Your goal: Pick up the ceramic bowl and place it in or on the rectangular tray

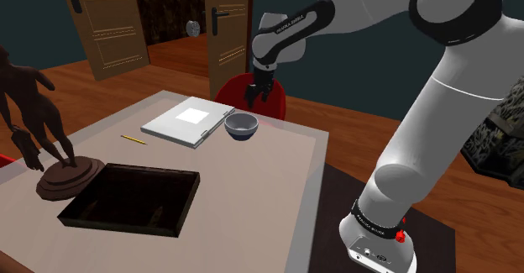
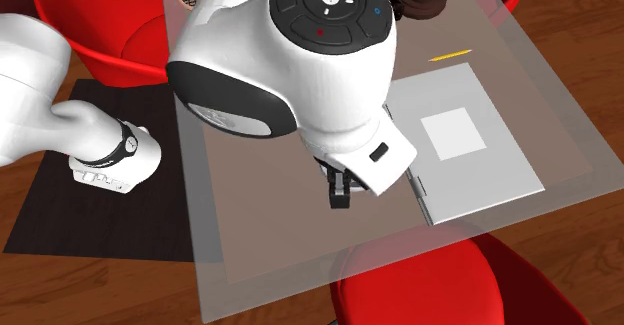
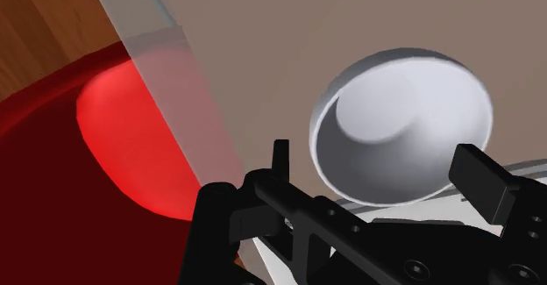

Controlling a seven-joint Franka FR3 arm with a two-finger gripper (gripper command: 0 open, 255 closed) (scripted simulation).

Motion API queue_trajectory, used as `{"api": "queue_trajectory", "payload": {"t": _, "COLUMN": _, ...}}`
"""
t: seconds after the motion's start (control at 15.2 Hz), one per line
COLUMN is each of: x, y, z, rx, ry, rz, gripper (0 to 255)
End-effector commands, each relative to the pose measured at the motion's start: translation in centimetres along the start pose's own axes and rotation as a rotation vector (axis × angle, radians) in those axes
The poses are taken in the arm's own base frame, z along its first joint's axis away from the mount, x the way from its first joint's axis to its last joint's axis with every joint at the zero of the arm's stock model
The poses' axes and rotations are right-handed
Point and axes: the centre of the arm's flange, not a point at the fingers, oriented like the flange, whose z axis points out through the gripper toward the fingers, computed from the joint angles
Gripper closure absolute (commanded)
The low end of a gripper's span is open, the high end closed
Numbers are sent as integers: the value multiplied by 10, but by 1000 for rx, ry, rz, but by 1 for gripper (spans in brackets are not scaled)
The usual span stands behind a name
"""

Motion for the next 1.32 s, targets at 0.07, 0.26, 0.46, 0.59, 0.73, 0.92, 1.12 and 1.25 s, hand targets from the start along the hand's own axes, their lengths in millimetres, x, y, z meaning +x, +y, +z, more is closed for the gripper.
{"api": "queue_trajectory", "payload": {"t": 0.07, "x": 22, "y": 17, "z": 31, "rx": -2, "ry": 1, "rz": -2, "gripper": 0}}
{"api": "queue_trajectory", "payload": {"t": 0.26, "x": 25, "y": 20, "z": 47, "rx": -3, "ry": 1, "rz": -2, "gripper": 0}}
{"api": "queue_trajectory", "payload": {"t": 0.46, "x": 25, "y": 20, "z": 63, "rx": -3, "ry": 1, "rz": -2, "gripper": 0}}
{"api": "queue_trajectory", "payload": {"t": 0.59, "x": 25, "y": 20, "z": 73, "rx": -3, "ry": 1, "rz": -2, "gripper": 0}}
{"api": "queue_trajectory", "payload": {"t": 0.73, "x": 25, "y": 20, "z": 76, "rx": -3, "ry": 1, "rz": -2, "gripper": 0}}
{"api": "queue_trajectory", "payload": {"t": 0.92, "x": 25, "y": 20, "z": 76, "rx": -3, "ry": 1, "rz": -2, "gripper": 0}}
{"api": "queue_trajectory", "payload": {"t": 1.12, "x": 25, "y": 20, "z": 76, "rx": -3, "ry": 1, "rz": -2, "gripper": 0}}
{"api": "queue_trajectory", "payload": {"t": 1.25, "x": 25, "y": 20, "z": 76, "rx": -3, "ry": 1, "rz": -2, "gripper": 255}}
